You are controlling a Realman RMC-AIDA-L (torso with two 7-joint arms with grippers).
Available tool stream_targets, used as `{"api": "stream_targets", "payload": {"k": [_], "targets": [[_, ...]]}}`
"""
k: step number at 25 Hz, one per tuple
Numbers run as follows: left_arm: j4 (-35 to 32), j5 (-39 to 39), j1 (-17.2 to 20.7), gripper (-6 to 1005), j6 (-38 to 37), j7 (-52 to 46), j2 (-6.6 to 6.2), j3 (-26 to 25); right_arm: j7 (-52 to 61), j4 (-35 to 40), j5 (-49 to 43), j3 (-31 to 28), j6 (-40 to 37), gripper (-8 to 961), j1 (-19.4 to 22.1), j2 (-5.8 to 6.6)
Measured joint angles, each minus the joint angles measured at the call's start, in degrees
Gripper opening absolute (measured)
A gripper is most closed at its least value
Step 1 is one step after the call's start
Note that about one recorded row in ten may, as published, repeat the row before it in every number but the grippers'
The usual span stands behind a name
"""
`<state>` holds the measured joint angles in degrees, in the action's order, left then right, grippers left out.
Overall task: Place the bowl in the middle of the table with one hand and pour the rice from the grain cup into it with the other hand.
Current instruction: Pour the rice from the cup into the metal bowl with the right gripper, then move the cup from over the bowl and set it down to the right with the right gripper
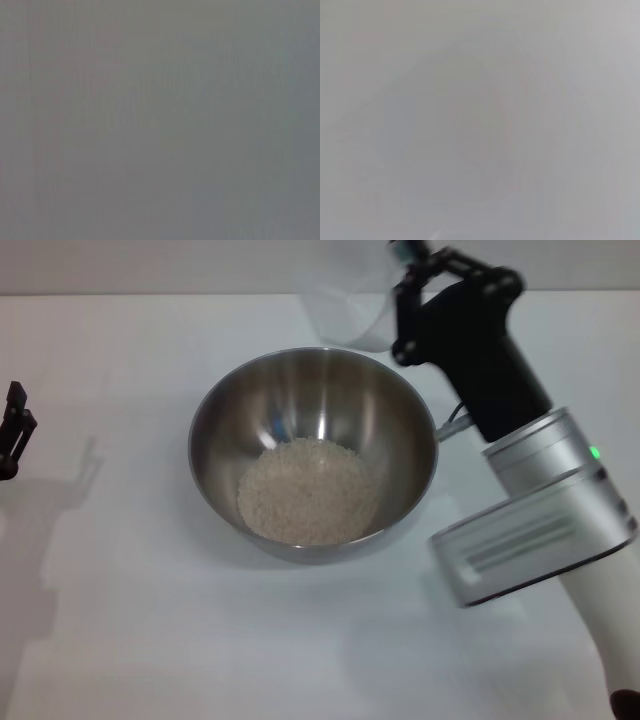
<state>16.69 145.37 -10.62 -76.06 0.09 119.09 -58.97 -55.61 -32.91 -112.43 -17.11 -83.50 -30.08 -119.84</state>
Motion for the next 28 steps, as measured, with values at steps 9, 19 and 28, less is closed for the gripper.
{"api": "stream_targets", "payload": {"k": [9, 19, 28], "targets": [[0.3, 0.0, 0.1, 863, 0.1, 0.0, 0.0, 0.3, 38.5, 7.4, 0.1, -10.8, -0.3, 20, 4.3, 0.03], [0.3, 0.0, 0.0, 863, 0.5, 0.0, 0.0, 0.3, 51.3, 16.3, 4.4, -13.0, 5.7, 20, 5.7, 0.15], [0.3, 0.1, -0.1, 863, 0.7, 0.0, 0.0, 0.9, 51.0, 17.3, 3.9, -11.6, 15.7, 19, 3.2, 0.19]]}}
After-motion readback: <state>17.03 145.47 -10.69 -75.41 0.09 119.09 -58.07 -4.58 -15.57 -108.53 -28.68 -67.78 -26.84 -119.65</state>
